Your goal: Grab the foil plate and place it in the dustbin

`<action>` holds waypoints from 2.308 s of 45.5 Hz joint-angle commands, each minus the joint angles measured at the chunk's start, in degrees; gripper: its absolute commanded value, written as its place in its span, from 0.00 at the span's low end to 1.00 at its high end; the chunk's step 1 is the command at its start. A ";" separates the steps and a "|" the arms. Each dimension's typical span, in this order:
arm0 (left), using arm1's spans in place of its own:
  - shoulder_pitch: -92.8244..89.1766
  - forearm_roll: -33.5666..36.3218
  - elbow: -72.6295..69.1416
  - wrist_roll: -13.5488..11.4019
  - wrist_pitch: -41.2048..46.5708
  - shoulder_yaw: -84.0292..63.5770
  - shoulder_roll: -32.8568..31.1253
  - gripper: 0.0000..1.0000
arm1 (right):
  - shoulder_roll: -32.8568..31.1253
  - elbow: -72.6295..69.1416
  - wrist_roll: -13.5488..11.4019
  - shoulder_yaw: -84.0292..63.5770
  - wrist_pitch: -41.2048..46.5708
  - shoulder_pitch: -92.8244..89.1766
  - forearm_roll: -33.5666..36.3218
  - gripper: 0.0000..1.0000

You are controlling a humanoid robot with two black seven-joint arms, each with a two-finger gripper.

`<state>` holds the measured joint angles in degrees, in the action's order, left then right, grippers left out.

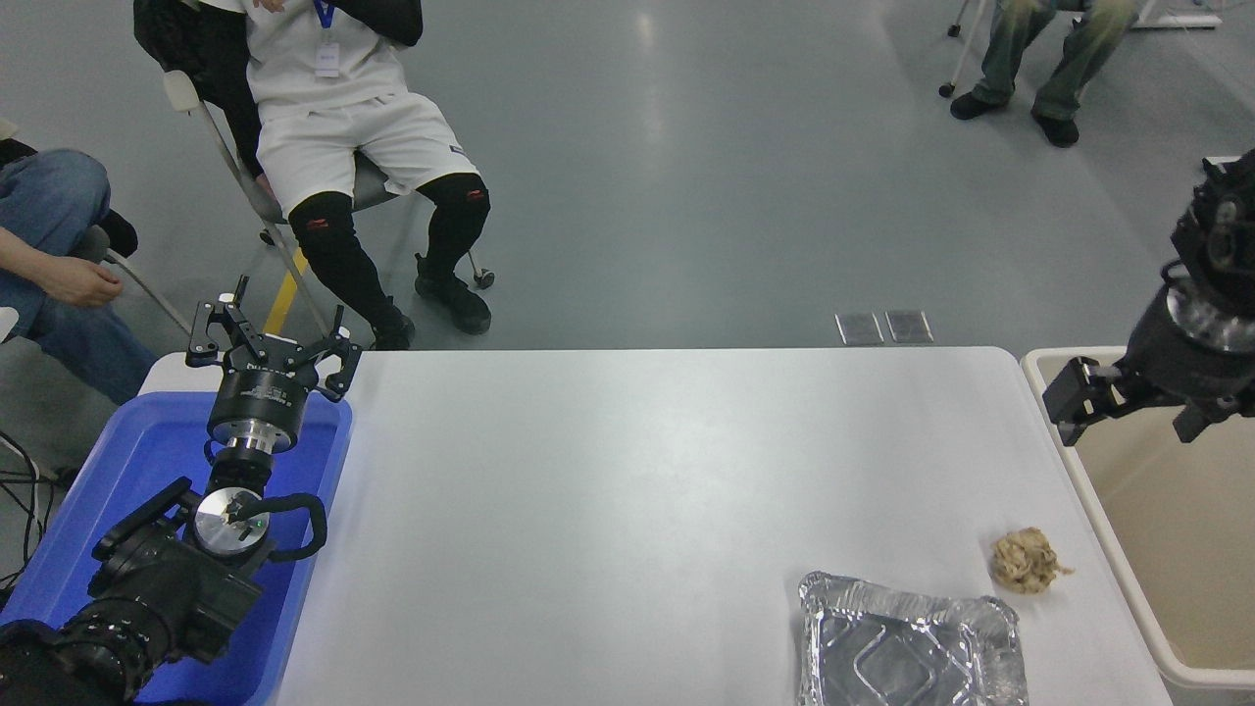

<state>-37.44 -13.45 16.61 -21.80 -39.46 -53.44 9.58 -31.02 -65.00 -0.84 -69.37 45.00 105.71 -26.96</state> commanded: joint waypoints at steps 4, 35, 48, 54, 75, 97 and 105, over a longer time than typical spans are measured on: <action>0.00 0.00 0.00 0.00 -0.01 -0.09 0.00 0.99 | -3.26 -1.27 -0.04 3.53 0.00 -5.16 -0.82 1.00; 0.00 0.00 0.00 0.00 -0.01 -0.09 0.00 0.99 | -3.96 -0.22 -1.10 18.30 0.00 -19.41 -2.04 1.00; 0.00 -0.09 0.00 -0.09 -0.01 -0.09 0.00 0.99 | -3.96 0.22 -1.10 17.60 0.00 -22.74 -2.57 1.00; 0.00 -0.09 0.00 -0.09 -0.01 -0.09 0.00 0.99 | -3.79 0.22 -1.10 17.60 0.00 -24.33 -2.92 1.00; 0.00 -0.09 0.00 -0.09 -0.01 -0.09 0.00 0.99 | -0.54 1.54 -1.10 21.64 -9.40 -30.48 -5.39 1.00; 0.00 -0.09 0.00 -0.09 -0.09 -0.09 0.00 0.99 | 1.57 5.76 -1.01 23.93 -11.43 -35.22 -8.99 1.00; 0.00 0.00 0.00 -0.09 -0.09 -0.09 0.00 0.99 | 1.57 6.20 -1.10 23.93 -12.04 -37.33 -9.08 0.95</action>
<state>-37.44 -13.54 16.61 -21.88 -39.54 -53.53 9.58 -29.64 -59.53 -1.86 -45.67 33.90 70.76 -34.77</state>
